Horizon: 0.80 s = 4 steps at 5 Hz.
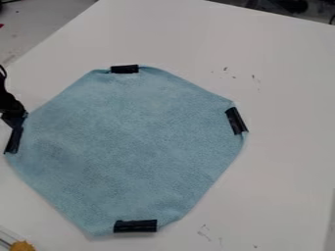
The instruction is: Unfold the cloth from right to left
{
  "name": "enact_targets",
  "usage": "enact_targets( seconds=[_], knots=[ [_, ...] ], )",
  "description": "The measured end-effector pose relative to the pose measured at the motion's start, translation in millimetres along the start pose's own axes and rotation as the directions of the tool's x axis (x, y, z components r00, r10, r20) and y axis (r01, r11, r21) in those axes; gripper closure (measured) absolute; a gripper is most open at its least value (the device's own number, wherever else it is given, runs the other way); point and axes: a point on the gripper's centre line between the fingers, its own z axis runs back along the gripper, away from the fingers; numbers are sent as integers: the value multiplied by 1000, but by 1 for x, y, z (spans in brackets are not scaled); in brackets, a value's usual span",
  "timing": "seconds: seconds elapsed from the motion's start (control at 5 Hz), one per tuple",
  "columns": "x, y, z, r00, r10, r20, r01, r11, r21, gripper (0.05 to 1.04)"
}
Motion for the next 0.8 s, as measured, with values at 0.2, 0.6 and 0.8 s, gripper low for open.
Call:
enact_targets(
  seconds=[0.2,0.6,0.8],
  knots=[
    [10,1,10,999,-47,-7,47,999,23,79],
    [25,-47,29,991,-87,-104,78,993,-89,83],
    [24,-71,31,984,-115,-136,92,981,-169,83]
  ],
)
